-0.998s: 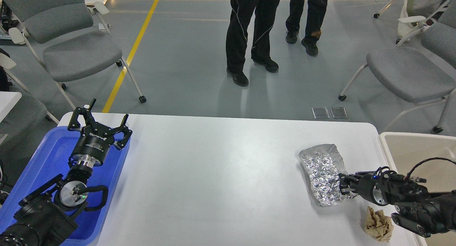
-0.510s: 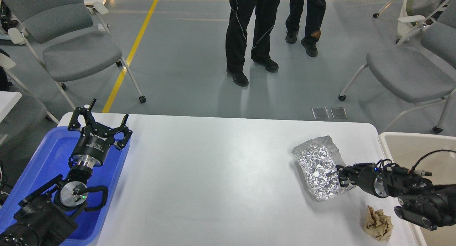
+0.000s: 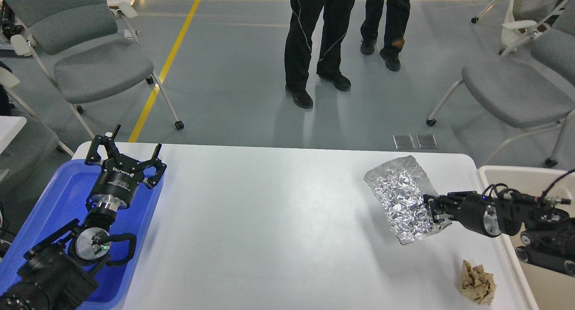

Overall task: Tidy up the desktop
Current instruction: 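Close the right gripper on the silver foil ball, then lift the foil ball and carry it toward the beige bin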

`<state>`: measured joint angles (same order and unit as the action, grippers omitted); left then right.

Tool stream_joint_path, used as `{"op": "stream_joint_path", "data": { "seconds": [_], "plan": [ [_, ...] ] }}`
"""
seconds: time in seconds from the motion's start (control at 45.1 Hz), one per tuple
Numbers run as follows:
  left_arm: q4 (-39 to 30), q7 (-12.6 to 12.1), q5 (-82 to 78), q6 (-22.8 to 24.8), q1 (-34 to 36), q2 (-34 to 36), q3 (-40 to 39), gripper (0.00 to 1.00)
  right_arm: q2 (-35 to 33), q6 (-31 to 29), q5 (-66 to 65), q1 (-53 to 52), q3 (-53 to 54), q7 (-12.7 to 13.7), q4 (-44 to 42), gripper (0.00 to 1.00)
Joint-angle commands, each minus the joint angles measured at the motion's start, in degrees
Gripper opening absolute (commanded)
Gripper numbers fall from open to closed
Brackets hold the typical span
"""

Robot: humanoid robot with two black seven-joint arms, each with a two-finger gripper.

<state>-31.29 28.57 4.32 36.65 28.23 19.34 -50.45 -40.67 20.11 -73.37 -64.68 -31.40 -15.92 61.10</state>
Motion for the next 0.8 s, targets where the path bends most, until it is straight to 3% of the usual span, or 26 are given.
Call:
{"op": "stream_joint_path", "data": {
  "seconds": [0.0, 0.244, 0.377, 0.776],
  "plan": [
    [0.00, 0.00, -0.01, 0.00, -0.02, 0.00, 0.00, 1.00, -7.75, -3.58, 0.07, -9.14, -0.77, -0.25, 9.38, 0.00],
    [0.00, 0.00, -0.01, 0.00, 0.07, 0.00, 0.00, 1.00, -13.29, -10.69, 0.07, -21.53, -5.52, -0.25, 16.68, 0.00],
    [0.00, 0.00, -0.01, 0.00, -0.02, 0.00, 0.00, 1.00, -16.01, -17.81, -0.02, -27.33, -5.17, -0.87, 19.05, 0.00],
    [0.00, 0.00, -0.01, 0.00, -0.02, 0.00, 0.00, 1.00, -18.13, -28.54, 0.07, -38.77, -4.64, -2.71, 22.57, 0.00]
  ]
}}
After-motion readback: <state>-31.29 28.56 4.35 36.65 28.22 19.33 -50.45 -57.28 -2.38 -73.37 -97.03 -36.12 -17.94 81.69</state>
